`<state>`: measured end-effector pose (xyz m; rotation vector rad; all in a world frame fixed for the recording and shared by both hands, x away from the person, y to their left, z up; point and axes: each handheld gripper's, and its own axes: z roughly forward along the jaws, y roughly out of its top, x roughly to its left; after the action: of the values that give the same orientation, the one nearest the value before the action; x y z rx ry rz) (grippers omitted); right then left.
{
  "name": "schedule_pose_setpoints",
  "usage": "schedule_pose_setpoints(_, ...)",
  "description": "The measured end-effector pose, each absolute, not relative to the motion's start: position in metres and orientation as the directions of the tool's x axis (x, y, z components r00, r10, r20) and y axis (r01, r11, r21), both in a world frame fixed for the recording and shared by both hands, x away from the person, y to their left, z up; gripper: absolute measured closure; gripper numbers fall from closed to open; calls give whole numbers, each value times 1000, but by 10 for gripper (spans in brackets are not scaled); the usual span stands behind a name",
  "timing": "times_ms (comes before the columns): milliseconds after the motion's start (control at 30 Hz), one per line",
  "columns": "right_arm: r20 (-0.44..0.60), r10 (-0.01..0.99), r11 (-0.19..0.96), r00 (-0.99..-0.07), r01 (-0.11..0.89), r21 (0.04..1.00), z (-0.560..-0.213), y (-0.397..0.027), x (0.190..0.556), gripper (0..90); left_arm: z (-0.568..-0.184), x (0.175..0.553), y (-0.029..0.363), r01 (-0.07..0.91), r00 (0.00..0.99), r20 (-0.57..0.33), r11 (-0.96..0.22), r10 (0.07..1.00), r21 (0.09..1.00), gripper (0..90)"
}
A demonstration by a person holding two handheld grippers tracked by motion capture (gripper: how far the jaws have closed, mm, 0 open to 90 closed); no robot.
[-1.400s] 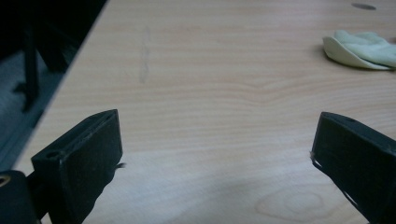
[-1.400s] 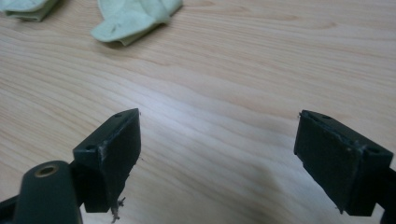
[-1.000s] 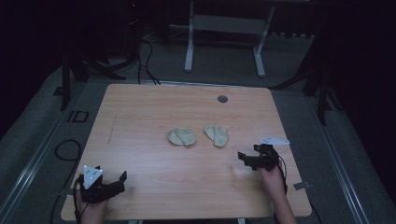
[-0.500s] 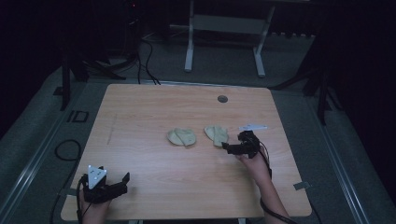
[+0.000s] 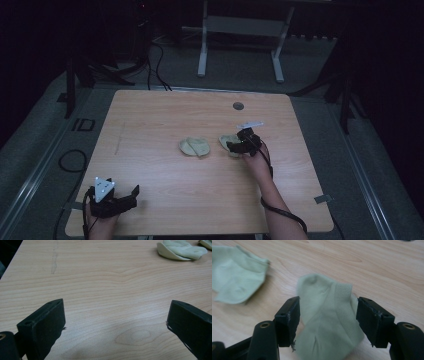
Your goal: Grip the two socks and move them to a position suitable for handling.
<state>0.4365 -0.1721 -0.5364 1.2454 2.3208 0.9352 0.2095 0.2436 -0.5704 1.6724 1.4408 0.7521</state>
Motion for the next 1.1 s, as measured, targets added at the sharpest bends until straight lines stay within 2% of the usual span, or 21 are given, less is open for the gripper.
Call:
schedule_pose_setpoints(67,11,838,392,-546,615,685,-541,-169,441,341,-571,210,243,519,180,-58,-45,982,854,21)
schedule_pose_setpoints(233,-61,840,435,-540,602,670,-552,-159,447,332,-571,210,243,514,178,-57,-43,982,857,21)
schedule_pose_setpoints(400,-41,836,437,-547,618,654,-556,-157,451,345,-573,211,243,529,177,-59,-44,982,848,21)
schedule_pose_setpoints(433,-43,837,436,-546,617,655,-556,-157,451,358,-573,211,243,532,181,-59,-48,982,846,21)
schedule_pose_setpoints(600,-46,834,437,-549,609,662,-555,-156,449,545,-573,211,241,527,201,-46,-68,979,847,21)
schedule_pose_setpoints(667,-49,831,441,-554,604,664,-555,-155,448,588,-573,210,240,523,216,-41,-80,975,849,21)
schedule_pose_setpoints(833,-74,826,452,-559,578,679,-556,-149,445,761,-572,208,239,508,235,-40,-88,971,857,21)
schedule_pose_setpoints(1100,-92,822,476,-562,589,653,-546,-146,444,796,-571,205,239,484,240,-41,-83,970,871,21)
